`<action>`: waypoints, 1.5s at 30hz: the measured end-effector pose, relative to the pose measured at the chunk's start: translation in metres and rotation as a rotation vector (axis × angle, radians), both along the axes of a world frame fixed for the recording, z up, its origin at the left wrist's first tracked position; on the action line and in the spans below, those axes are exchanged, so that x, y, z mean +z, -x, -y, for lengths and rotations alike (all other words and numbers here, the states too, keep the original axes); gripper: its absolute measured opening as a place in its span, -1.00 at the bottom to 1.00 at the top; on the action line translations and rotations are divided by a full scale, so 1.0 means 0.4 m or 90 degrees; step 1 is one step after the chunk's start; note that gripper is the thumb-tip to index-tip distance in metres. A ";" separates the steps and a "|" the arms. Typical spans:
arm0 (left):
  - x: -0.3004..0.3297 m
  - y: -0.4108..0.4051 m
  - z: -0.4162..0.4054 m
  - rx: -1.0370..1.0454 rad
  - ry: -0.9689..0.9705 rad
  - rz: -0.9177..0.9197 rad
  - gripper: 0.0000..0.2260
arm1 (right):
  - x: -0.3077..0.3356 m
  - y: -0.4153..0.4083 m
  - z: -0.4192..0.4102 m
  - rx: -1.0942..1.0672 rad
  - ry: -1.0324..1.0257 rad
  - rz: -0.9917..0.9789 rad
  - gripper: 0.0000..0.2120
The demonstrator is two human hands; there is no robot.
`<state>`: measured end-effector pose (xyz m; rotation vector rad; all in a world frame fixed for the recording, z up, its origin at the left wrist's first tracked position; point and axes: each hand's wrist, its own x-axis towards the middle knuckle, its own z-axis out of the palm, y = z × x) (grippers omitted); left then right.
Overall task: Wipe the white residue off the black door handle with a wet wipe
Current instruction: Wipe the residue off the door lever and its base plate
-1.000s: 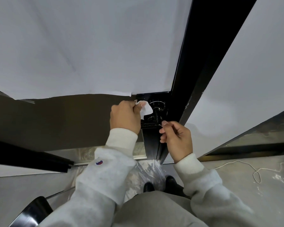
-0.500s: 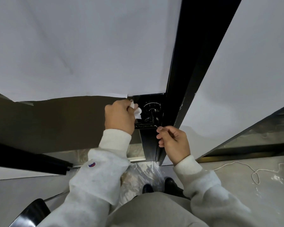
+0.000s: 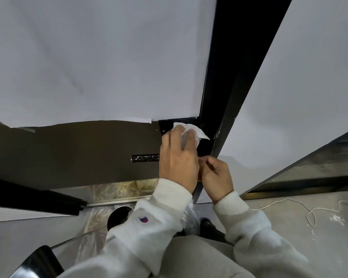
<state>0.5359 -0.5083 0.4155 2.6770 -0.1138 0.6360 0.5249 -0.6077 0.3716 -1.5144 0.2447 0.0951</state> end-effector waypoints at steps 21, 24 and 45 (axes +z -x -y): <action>0.052 0.027 -0.112 0.035 0.194 0.000 -0.85 | 0.001 0.007 -0.022 0.084 -0.089 -0.015 -0.76; 0.061 0.001 -0.112 0.015 0.177 -0.052 -0.85 | 0.010 0.003 -0.031 0.105 -0.104 0.043 -0.59; 0.084 -0.026 -0.065 -0.149 0.337 -0.018 -0.68 | 0.076 -0.002 -0.040 -0.025 0.389 0.314 -0.56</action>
